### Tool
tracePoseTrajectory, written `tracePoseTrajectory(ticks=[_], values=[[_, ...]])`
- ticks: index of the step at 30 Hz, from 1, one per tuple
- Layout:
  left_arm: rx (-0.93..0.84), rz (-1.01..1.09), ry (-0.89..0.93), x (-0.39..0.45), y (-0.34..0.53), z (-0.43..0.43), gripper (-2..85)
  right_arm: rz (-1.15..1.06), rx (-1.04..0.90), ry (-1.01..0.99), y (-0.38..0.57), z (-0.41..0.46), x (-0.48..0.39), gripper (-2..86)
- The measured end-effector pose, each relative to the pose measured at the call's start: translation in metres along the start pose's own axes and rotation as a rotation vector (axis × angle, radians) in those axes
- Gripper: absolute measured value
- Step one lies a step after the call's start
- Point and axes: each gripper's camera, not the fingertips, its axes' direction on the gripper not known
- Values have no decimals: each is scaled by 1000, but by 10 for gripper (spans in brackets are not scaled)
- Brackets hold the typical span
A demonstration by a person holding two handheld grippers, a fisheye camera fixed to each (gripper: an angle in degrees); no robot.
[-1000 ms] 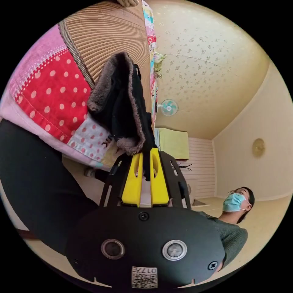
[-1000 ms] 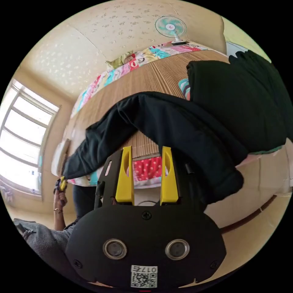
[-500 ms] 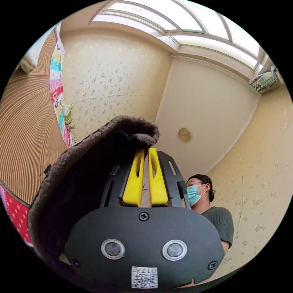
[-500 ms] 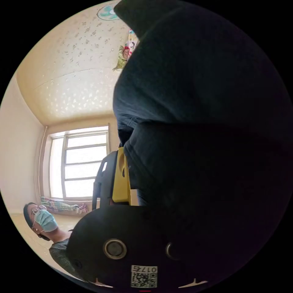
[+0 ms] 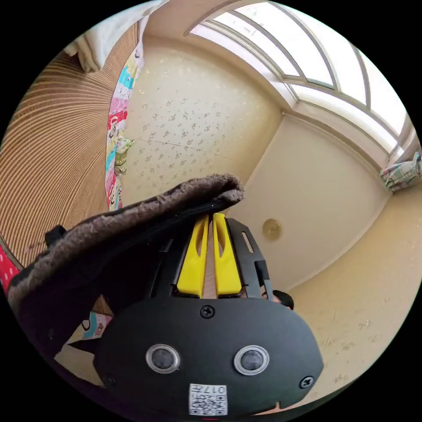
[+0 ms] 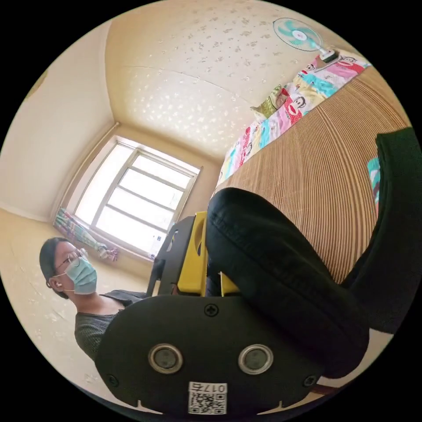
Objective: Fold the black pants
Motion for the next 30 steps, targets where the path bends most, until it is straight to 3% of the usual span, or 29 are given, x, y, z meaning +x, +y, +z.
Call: tracePoseTrajectory(ticks=[3, 5, 7, 9, 10, 12, 13, 18, 20, 24, 25, 26, 28, 30], values=[[3, -70, -125, -22, -50, 55, 55, 39, 26, 202, -106, -3, -11, 59], [-61, 74, -230, -22, -87, 87, 73, 16, 390, 288, -138, -13, -15, 85], [-20, 217, -237, -10, -96, 101, 72, 11, 493, 402, -136, -4, -28, 98], [-109, 363, -457, 8, -85, 128, 75, -39, 367, 399, -134, 24, -38, 121], [-156, 395, -553, 8, -78, 137, 77, -85, 212, 390, -127, 53, -37, 131], [-315, 413, -959, -14, -47, 159, 129, -142, -18, 379, -97, 99, -25, 139], [-341, 405, -1037, -22, -38, 159, 141, -151, -77, 397, -63, 119, -13, 144], [-333, 346, -1432, -74, 36, 103, 177, -93, -223, 462, 99, 155, 39, 201], [-276, 318, -1541, -83, 55, 83, 183, -44, -232, 591, 176, 162, 51, 231], [-217, 133, -1394, -126, 70, 51, 170, -21, -326, 748, 249, 199, 67, 231], [-214, 105, -1363, -134, 71, 50, 165, -14, -380, 872, 258, 219, 77, 163], [-192, 56, -1311, -146, 71, 49, 154, -18, -444, 1000, 261, 240, 91, 35], [-150, 31, -1280, -148, 69, 50, 93, -39, -589, 1105, 258, 270, 109, 16], [-129, -39, -1012, -146, 57, 37, 56, -96, -680, 1079, 245, 286, 98, 11]])
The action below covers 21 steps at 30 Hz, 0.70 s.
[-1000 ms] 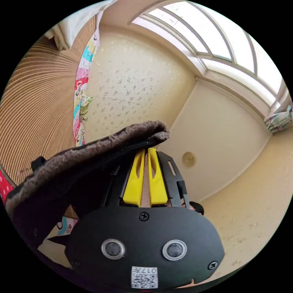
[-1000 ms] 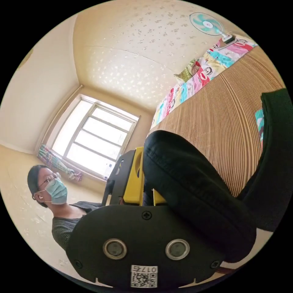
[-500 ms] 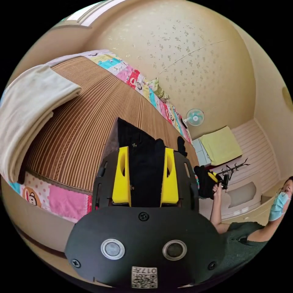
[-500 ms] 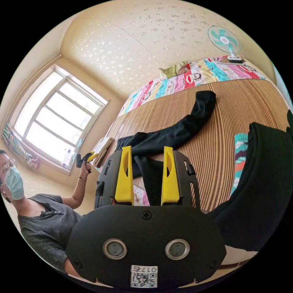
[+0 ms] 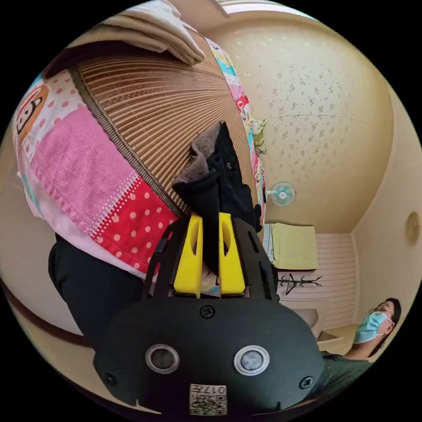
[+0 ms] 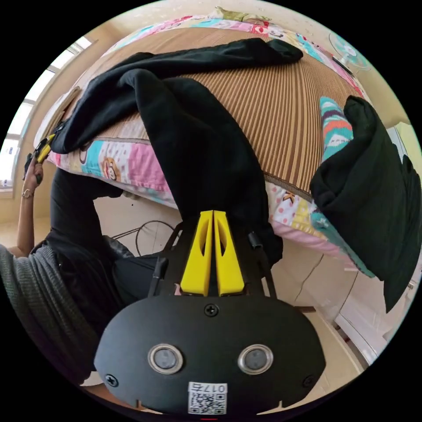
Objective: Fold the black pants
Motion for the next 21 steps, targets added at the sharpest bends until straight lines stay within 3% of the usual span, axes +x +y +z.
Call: tracePoseTrajectory(ticks=[3, 5, 7, 10, 12, 16, 18, 20, 21], values=[[38, 12, 227, -2, -16, -27, 51, -57, 299, -196, 4, -94, 13, 11], [87, 135, 155, 21, -25, -54, 51, -47, 491, -386, 16, -161, 48, 20], [183, 285, 82, 47, -27, -85, 51, -57, 514, -446, 17, -187, 60, 36], [367, 284, -47, 47, -27, -131, 54, -42, 482, -361, 5, -178, 40, 136], [449, 26, -108, 7, -26, -151, 64, -57, 356, -368, -15, -135, 12, 170], [416, -34, -61, -26, -15, -157, 66, -127, 21, -465, -40, 5, -78, 222], [409, 9, -88, -28, -5, -164, 65, -159, -66, -262, -38, 49, -122, 195], [390, 3, -98, -33, -3, -170, 65, -155, 3, 216, -34, 69, -166, 112], [386, -3, -83, -37, -3, -174, 65, -167, 9, 318, -35, 73, -174, 108]])
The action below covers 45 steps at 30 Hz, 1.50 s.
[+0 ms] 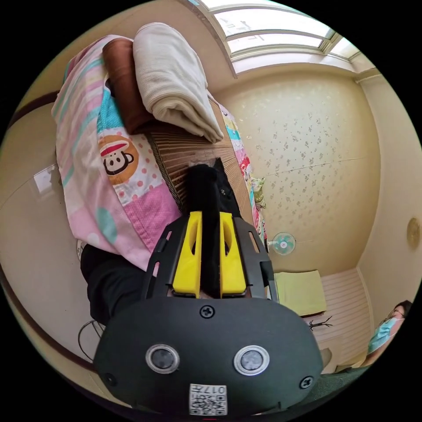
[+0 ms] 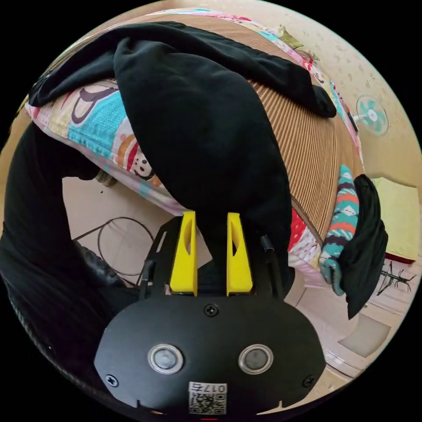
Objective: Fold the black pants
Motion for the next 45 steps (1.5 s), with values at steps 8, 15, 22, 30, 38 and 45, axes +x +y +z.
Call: tracePoseTrajectory(ticks=[8, 15, 22, 30, 38, 45], values=[[16, -45, 224, -11, -20, -28, 52, 20, 71, -719, 11, -73, 168, 22], [41, -36, 265, -25, -27, -49, 53, 228, 480, -1566, 45, -90, 407, 18], [-7, -42, 194, -46, 1, -54, 67, 681, 551, -989, 85, -62, 465, 30], [205, -42, -9, -63, 32, -108, 56, 746, 618, -1107, 142, 9, 465, 79], [81, 167, 10, -22, 46, -56, 64, 630, 759, -1307, 168, -13, 520, 168], [-216, 280, 20, 2, 110, 70, 65, 824, 501, -856, 140, -38, 472, 211]])
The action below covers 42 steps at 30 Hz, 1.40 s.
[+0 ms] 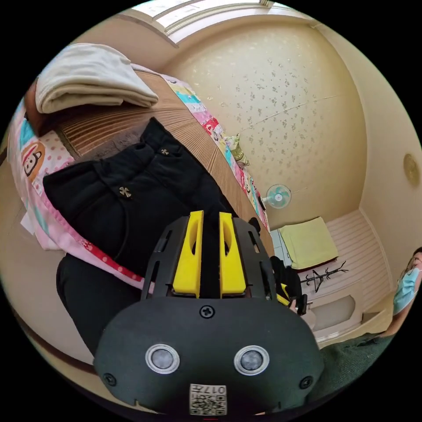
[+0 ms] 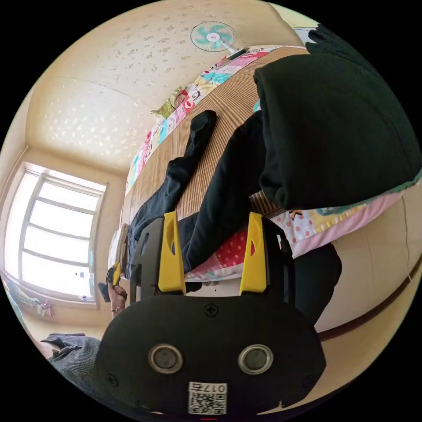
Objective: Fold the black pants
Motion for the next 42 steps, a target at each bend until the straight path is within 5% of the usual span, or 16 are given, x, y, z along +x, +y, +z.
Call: tracePoseTrajectory(ticks=[4, 6, 9, 11, 13, 19, 24, 31, 38, 42], values=[[-189, -14, 158, 3, 32, 74, 65, -104, -105, 252, -20, 52, -34, 186], [-267, 3, 153, 7, 52, 105, 65, -131, -135, 255, -39, 71, -30, 99], [-311, 11, 171, 2, 67, 124, 65, -147, -145, -36, -67, 69, -18, 47], [-304, 11, 173, -8, 71, 126, 65, -264, 46, -409, -64, 26, -16, 36], [-290, 9, 143, -20, 74, 126, 65, -272, 133, -462, -57, 5, -8, 41], [-246, -30, 64, -63, 80, 141, 66, -86, 182, 148, -13, -10, 7, 51], [-256, 60, -136, -63, 59, 177, 91, -204, 285, 270, 24, -28, -25, 78], [-463, 116, -443, -82, 48, 278, 27, -266, -32, 68, -104, 83, -35, 131], [-565, -30, -275, -138, 38, 308, -5, 112, -101, -160, -239, 218, 7, 80], [-650, 53, -401, -125, 34, 338, -7, 211, -76, -302, -258, 241, 27, 47]])
